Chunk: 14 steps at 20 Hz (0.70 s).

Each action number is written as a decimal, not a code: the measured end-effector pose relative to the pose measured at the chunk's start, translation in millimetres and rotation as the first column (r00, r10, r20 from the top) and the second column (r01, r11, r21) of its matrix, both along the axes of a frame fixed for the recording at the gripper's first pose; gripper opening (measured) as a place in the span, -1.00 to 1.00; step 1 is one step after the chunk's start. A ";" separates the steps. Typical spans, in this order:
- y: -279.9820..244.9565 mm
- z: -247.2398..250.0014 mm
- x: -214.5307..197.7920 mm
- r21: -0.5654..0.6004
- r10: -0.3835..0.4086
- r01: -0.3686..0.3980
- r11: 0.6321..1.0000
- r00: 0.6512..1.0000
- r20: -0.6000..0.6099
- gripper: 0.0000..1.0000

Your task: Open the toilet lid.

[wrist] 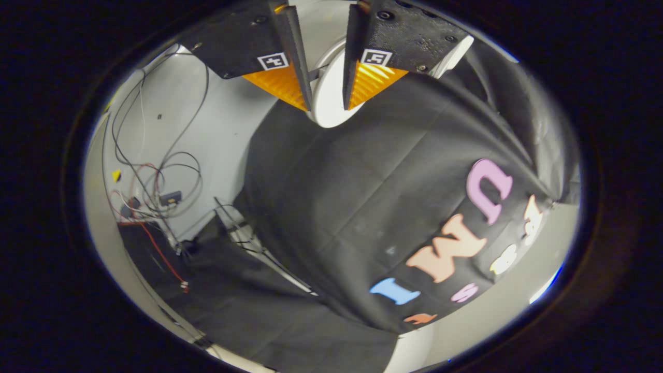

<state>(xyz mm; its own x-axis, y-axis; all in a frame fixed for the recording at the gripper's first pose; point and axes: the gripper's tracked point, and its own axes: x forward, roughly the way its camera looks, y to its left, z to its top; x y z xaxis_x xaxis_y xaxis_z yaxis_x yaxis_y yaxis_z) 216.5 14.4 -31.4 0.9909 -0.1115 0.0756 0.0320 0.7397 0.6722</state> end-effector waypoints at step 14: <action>0.4 -78.7 84.3 0.450 0.100 -0.110 0.886 0.994 0.045 -0.28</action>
